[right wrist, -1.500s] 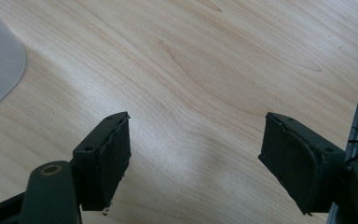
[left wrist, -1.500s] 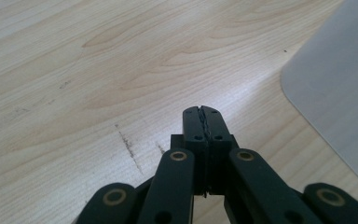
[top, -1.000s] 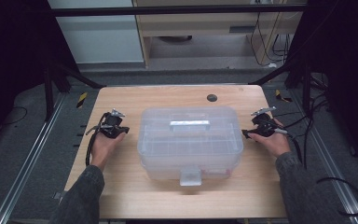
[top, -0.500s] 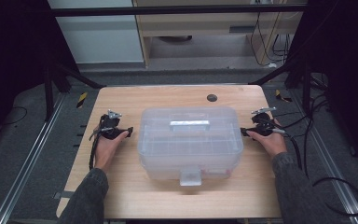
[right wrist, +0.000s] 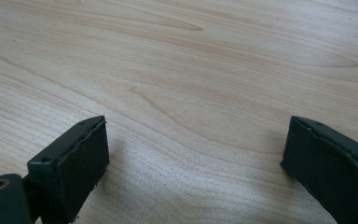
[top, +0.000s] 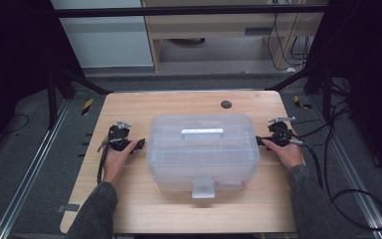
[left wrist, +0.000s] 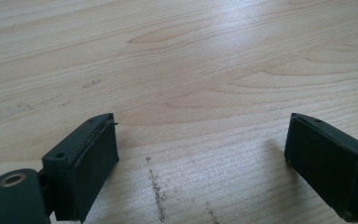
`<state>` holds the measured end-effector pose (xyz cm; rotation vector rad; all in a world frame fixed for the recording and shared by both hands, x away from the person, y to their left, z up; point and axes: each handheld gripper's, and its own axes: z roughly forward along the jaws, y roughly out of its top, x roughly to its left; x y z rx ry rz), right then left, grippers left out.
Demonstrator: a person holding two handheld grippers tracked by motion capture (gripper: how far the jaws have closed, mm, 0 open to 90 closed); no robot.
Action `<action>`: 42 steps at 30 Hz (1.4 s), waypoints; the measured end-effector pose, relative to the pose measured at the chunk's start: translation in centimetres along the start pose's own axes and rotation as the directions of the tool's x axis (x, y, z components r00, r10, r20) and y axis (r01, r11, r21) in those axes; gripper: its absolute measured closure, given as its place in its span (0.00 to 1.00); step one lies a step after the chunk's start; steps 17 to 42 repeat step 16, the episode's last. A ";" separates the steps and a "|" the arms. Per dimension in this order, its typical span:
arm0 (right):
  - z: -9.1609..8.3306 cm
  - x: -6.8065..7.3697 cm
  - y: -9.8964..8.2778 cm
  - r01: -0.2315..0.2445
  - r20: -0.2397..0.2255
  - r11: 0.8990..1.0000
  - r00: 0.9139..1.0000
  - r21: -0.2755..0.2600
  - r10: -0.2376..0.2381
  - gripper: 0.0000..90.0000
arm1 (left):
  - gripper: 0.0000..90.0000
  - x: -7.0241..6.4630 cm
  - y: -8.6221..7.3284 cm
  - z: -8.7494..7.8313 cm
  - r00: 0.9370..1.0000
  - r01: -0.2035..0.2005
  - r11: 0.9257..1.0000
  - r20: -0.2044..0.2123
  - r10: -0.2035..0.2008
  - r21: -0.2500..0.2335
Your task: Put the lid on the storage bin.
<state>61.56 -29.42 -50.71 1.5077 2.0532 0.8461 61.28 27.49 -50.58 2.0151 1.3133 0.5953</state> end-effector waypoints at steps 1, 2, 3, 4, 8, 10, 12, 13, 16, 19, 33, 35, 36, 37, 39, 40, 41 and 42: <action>0.0 0.1 -0.1 -0.004 0.004 1.000 1.000 -0.004 0.004 0.07 | 0.09 0.0 0.0 0.0 1.000 -0.001 1.000 0.001 0.001 0.001; 0.0 0.1 -0.1 -0.008 0.008 1.000 1.000 -0.010 0.008 0.06 | 0.09 0.0 0.0 0.0 1.000 0.001 1.000 0.001 -0.001 0.000; 0.0 0.2 -0.2 -0.010 0.013 1.000 1.000 -0.011 0.010 0.06 | 0.08 -0.1 0.0 0.0 1.000 -0.001 1.000 0.002 0.001 0.001; 0.0 0.2 -0.3 -0.014 0.016 1.000 1.000 -0.015 0.014 0.06 | 0.08 -0.1 0.0 0.0 1.000 -0.001 1.000 0.003 0.001 0.003; 0.0 0.4 -0.5 -0.031 0.037 0.999 0.999 -0.032 0.032 0.05 | 0.06 -0.2 0.0 0.0 1.000 -0.006 1.000 0.004 0.006 0.010; -0.1 0.6 -0.6 -0.050 0.050 0.998 0.997 -0.033 0.051 0.04 | 0.04 -0.2 0.0 0.0 1.000 -0.007 1.000 0.005 0.007 0.014; -0.2 0.8 -0.8 -0.072 0.069 0.997 0.995 -0.035 0.074 0.03 | 0.03 -0.2 0.0 0.0 1.000 -0.004 1.000 0.003 0.004 0.018; -0.3 0.9 -0.8 -0.077 0.076 0.997 0.994 -0.032 0.079 0.03 | 0.02 -0.2 0.0 0.1 1.000 -0.002 1.000 0.001 0.002 0.019; -0.2 1.0 -0.8 -0.081 0.080 0.996 0.993 -0.029 0.083 0.01 | 0.00 -0.2 0.0 0.1 1.000 0.012 1.000 -0.007 -0.012 0.023; -0.2 1.0 -0.8 -0.081 0.080 0.996 0.993 -0.029 0.083 0.01 | 0.00 -0.2 0.0 0.1 1.000 0.012 1.000 -0.007 -0.012 0.023; -0.2 1.0 -0.8 -0.081 0.080 0.996 0.993 -0.029 0.083 0.01 | 0.00 -0.2 0.0 0.1 1.000 0.012 1.000 -0.007 -0.012 0.023; -0.2 1.0 -0.8 -0.081 0.080 0.996 0.993 -0.029 0.083 0.01 | 0.00 -0.2 0.0 0.1 1.000 0.012 1.000 -0.007 -0.012 0.023; -0.2 1.0 -0.8 -0.081 0.080 0.996 0.993 -0.029 0.083 0.01 | 0.00 -0.2 0.0 0.1 1.000 0.012 1.000 -0.007 -0.012 0.023; -0.2 1.0 -0.8 -0.081 0.080 0.996 0.993 -0.029 0.083 0.01 | 0.00 -0.2 0.0 0.1 1.000 0.012 1.000 -0.007 -0.012 0.023; -0.2 1.0 -0.8 -0.081 0.080 0.996 0.993 -0.029 0.083 0.01 | 0.00 -0.2 0.0 0.1 1.000 0.012 1.000 -0.007 -0.012 0.023; -0.2 1.0 -0.8 -0.081 0.080 0.996 0.993 -0.029 0.083 0.01 | 0.00 -0.2 0.0 0.1 1.000 0.012 1.000 -0.007 -0.012 0.023; -0.2 1.0 -0.8 -0.081 0.080 0.996 0.993 -0.029 0.083 0.01 | 0.00 -0.2 0.0 0.1 1.000 0.012 1.000 -0.007 -0.012 0.023; -0.2 1.0 -0.8 -0.081 0.080 0.996 0.993 -0.029 0.083 0.01 | 0.00 -0.2 0.0 0.1 1.000 0.012 1.000 -0.007 -0.012 0.023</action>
